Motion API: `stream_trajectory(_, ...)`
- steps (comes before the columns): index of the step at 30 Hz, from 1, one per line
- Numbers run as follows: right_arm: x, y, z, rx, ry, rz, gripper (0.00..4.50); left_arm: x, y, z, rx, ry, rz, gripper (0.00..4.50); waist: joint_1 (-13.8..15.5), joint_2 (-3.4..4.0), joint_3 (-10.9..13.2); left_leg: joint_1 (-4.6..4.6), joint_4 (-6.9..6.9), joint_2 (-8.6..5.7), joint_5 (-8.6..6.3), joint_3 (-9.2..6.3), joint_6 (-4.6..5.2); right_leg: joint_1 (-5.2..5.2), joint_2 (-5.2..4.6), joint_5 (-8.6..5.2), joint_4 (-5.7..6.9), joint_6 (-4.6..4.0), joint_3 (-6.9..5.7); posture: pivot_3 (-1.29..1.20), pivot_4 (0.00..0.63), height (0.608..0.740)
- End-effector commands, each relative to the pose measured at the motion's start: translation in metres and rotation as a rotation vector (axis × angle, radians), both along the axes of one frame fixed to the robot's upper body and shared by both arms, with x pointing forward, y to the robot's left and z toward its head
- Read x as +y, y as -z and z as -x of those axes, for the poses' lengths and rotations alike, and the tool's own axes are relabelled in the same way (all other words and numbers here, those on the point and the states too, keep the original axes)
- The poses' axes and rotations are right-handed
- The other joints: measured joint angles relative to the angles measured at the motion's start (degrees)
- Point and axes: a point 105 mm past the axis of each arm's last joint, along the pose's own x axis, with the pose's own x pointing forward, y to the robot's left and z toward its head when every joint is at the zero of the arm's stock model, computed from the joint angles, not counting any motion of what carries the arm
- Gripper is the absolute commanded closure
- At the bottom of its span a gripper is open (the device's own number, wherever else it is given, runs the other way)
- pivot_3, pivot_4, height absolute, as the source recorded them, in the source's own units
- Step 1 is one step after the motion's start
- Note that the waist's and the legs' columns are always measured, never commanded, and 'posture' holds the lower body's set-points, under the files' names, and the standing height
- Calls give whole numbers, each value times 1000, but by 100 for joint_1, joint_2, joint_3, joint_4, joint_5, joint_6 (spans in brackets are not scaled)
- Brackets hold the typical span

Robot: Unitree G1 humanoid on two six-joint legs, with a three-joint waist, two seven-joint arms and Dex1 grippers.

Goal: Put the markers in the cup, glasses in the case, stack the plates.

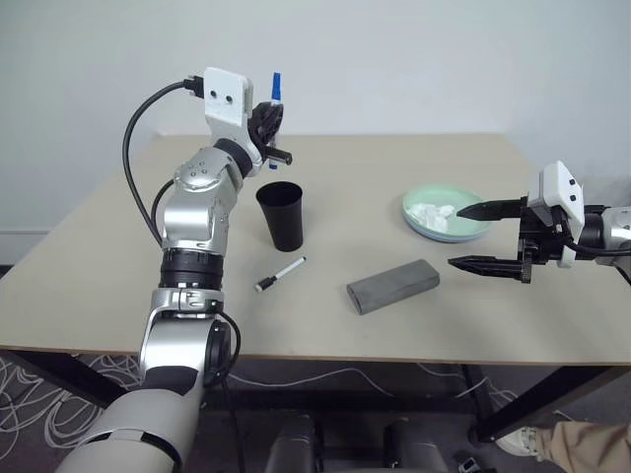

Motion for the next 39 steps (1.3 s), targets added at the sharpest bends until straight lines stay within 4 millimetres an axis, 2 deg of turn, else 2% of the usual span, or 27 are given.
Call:
stream_trajectory(1, 4, -16, 1, -55, -13, -30, 0, 3, 9, -4, -28, -7, 27, 4410, -1, 1, -1, -2, 0, 0, 0, 0, 0, 1, 0, 0, 1, 1, -1, 0, 0, 612)
stream_trajectory(8, 4, -18, 3, -59, -13, -37, 0, 0, 31, -6, -5, 24, 24, 4410, -2, -2, 1, -4, 2, -2, 0, -5, 0, -1, 0, 1, -2, 1, -11, 0, 0, 612)
stream_trajectory(14, 4, -18, 4, -57, -7, -37, 0, -2, 42, -4, 16, 47, 6, 4410, -5, -1, 0, 4, -1, 0, 0, -10, 1, 7, 1, 0, 1, 0, -20, 0, 0, 612)
stream_trajectory(21, 5, -20, 3, -61, -8, -43, 0, 1, 61, -1, 68, 56, -20, 2019, -4, -1, 0, 6, -2, 1, 0, -11, 0, 11, 1, 0, 0, 0, -23, 0, 0, 612)
stream_trajectory(24, 5, -20, 3, -62, -10, -44, 0, 1, 60, 0, 69, 63, -20, 944, -3, 0, 0, 11, -1, 1, 0, -10, 0, 19, 1, 0, -2, 0, -24, 0, 0, 612)
stream_trajectory(26, 5, -20, 3, -61, -11, -44, 0, 1, 52, 1, 59, 69, -21, 223, -4, -1, 0, 14, -1, 1, 0, -11, 1, 22, 0, 0, -2, 0, -25, 0, 0, 612)
stream_trajectory(27, 6, -20, 3, -61, -11, -44, 0, 1, 48, 2, 55, 77, -18, 54, -4, -1, 0, 14, 0, 1, 0, -11, 0, 21, 0, 0, -1, 0, -25, 0, 0, 612)
stream_trajectory(30, 6, -20, 2, -60, -12, -44, 0, -4, 39, 6, 61, 134, -15, 54, -6, -1, 0, 13, -2, 1, 0, -11, 0, 20, 0, 0, -1, 0, -26, 0, 0, 612)
stream_trajectory(34, 5, -19, 2, -58, -11, -43, 0, -26, 26, 30, 131, 373, -42, 54, -7, 0, 0, 10, -5, 4, 0, -12, 0, 16, 2, 0, -1, 0, -29, 0, 0, 612)
stream_trajectory(39, 5, -18, 3, -56, -9, -44, 0, -41, 37, 68, 282, 594, -177, 54, -15, 2, -2, 17, -8, 7, 0, -10, 0, 16, 5, -1, -2, 0, -27, 0, 0, 612)
